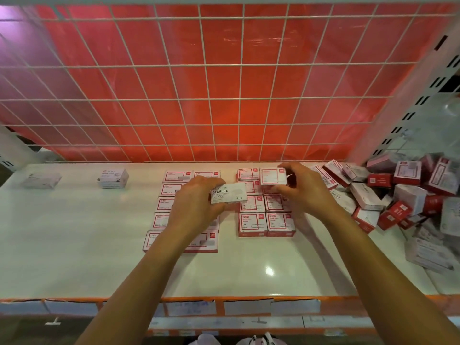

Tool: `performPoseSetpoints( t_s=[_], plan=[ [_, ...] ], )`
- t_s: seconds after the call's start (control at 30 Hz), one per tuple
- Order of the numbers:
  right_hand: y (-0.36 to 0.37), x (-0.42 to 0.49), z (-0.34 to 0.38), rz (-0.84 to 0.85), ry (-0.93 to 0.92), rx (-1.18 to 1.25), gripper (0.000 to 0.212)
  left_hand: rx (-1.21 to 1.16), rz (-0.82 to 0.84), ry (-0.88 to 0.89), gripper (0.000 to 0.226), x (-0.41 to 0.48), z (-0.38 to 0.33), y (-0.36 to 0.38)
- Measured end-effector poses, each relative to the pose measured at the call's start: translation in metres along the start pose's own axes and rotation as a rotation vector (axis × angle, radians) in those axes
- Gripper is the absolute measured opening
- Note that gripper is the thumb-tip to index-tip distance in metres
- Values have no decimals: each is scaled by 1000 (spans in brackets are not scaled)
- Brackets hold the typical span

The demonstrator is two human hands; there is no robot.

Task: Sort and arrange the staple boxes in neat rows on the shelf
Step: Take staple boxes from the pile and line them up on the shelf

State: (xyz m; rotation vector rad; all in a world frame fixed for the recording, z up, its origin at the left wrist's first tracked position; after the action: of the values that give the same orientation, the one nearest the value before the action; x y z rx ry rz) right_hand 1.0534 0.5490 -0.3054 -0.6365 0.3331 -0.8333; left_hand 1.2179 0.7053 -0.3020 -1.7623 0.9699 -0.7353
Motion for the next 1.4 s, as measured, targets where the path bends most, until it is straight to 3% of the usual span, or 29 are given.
performPoseSetpoints(
  t_s=[0.23, 0.8, 1.23, 1.4],
  plan=[
    [-18, 33, -10, 57, 9, -88, 32, 17, 15, -8, 56, 11, 0, 1],
    [-16, 43, -4, 202, 59, -96, 28, 11, 20, -20, 52, 14, -5, -1],
    [-10, 38, -5, 121, 45, -151, 33, 8, -3, -8, 52, 2, -4, -3],
    [-7, 27, 8, -21, -61, -366, 46, -6, -18, -40, 62, -4, -4, -4]
  ],
)
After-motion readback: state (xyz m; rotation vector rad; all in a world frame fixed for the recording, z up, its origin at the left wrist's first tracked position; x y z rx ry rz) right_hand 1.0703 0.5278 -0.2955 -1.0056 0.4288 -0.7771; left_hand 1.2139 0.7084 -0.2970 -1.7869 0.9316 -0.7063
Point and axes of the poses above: each hand's wrist, its own x-axis towards the middle knuckle, its own y-axis out of the palm, z = x × y, the point moved 2 cm from there along x, towards the middle knuckle, and after that the axes turned 8 degrees about x, right-handed, at the moved point
